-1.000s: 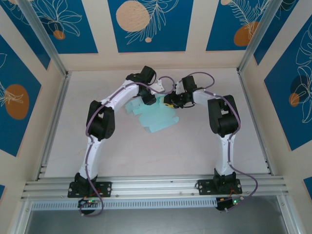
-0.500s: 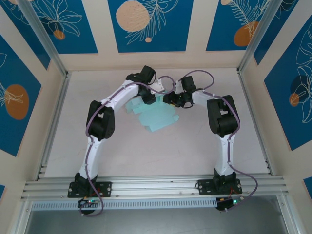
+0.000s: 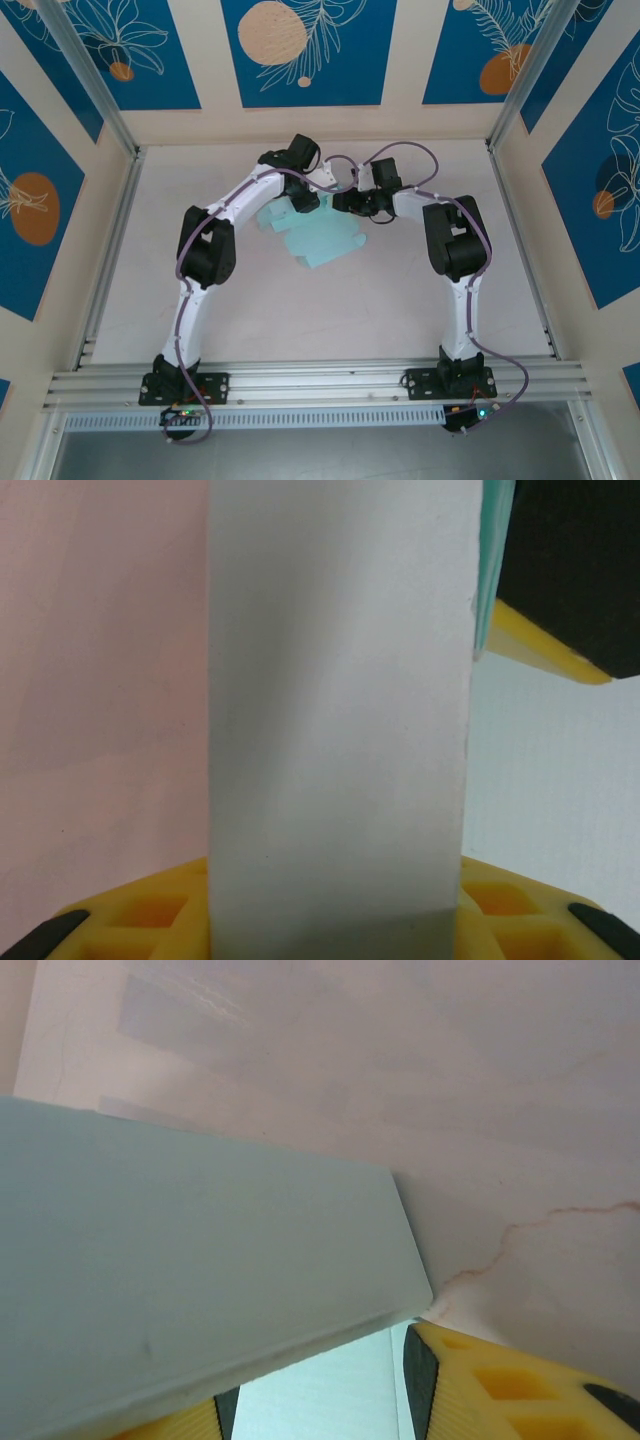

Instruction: Fold the paper box

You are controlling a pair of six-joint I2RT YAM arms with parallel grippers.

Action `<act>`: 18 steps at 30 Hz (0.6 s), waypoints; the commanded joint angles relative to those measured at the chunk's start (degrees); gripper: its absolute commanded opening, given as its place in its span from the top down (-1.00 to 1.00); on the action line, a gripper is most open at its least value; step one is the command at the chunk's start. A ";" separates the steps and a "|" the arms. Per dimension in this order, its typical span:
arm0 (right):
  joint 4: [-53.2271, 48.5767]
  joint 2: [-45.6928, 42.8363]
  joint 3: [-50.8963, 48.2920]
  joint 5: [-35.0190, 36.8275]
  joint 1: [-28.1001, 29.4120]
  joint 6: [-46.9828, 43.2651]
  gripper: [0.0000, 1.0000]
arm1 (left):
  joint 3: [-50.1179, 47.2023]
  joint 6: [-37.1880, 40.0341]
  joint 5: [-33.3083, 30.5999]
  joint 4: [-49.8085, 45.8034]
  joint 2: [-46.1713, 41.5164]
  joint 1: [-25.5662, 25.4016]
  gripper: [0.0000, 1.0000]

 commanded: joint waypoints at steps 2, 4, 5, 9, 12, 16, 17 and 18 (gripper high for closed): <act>7.61 -2.06 -0.94 -1.79 0.66 -2.67 0.03 | 0.85 1.20 1.76 -3.48 1.76 -0.71 0.19; 7.99 -2.06 -0.91 -1.47 0.80 -3.62 0.03 | 0.91 1.66 1.98 -3.62 1.61 -0.68 0.19; 8.44 -1.97 -0.86 -1.44 0.86 -4.12 0.04 | 0.90 1.94 2.18 -3.71 1.61 -0.73 0.19; 9.24 -1.42 -0.15 -1.68 1.20 -6.14 0.03 | 1.33 2.31 2.29 -3.97 1.86 -0.76 0.19; 8.60 -0.79 1.21 -1.88 1.18 -6.89 0.03 | 2.37 2.28 2.82 -4.73 2.54 -0.73 0.19; 8.96 -0.53 1.46 -2.73 1.24 -7.30 0.05 | 3.81 2.11 3.21 -5.18 3.51 -0.69 0.18; 9.22 -0.59 1.35 -2.75 1.26 -7.51 0.05 | 4.28 2.04 3.30 -5.35 3.83 -0.75 0.15; 9.30 -0.59 1.32 -2.66 1.38 -7.71 0.04 | 4.91 2.03 3.35 -5.61 4.18 -0.72 0.15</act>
